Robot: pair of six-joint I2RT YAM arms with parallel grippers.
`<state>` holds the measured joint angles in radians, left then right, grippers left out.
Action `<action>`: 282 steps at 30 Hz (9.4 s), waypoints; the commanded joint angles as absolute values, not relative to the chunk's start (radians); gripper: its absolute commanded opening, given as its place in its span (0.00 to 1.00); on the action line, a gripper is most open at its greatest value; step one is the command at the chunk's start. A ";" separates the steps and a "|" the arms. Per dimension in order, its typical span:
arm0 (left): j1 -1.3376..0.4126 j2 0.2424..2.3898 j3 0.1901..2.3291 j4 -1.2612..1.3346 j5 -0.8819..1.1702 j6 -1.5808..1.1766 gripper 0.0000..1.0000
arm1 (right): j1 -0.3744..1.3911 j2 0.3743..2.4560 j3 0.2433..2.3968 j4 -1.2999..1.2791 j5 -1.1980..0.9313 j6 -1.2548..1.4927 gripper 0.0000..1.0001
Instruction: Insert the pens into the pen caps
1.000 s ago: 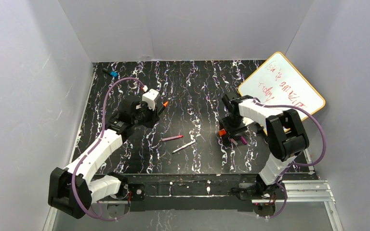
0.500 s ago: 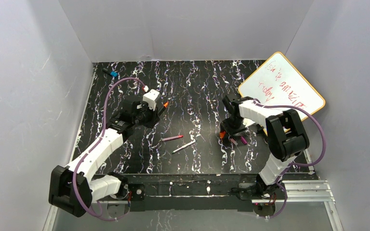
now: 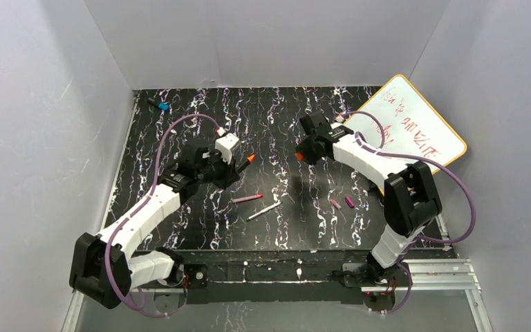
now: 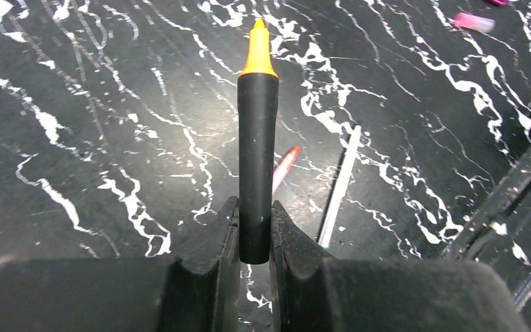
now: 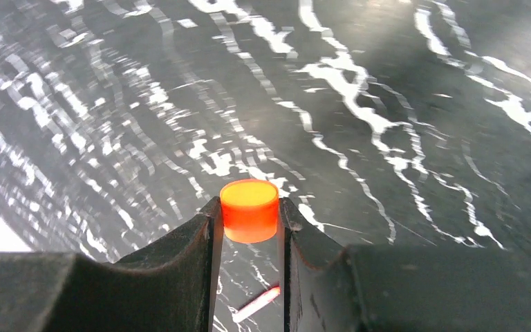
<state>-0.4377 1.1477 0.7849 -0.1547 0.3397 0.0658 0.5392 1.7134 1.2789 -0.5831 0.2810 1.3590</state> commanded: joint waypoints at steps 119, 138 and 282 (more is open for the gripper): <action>-0.353 1.262 0.907 0.419 0.655 -0.044 0.00 | 1.012 1.514 1.062 0.140 0.101 1.139 0.18; -0.322 1.288 1.000 0.340 0.640 0.057 0.00 | 1.097 1.597 1.057 0.155 0.009 1.138 0.17; -0.242 1.416 1.080 0.915 1.152 -0.488 0.00 | 0.643 1.797 1.112 1.537 -0.960 0.754 0.01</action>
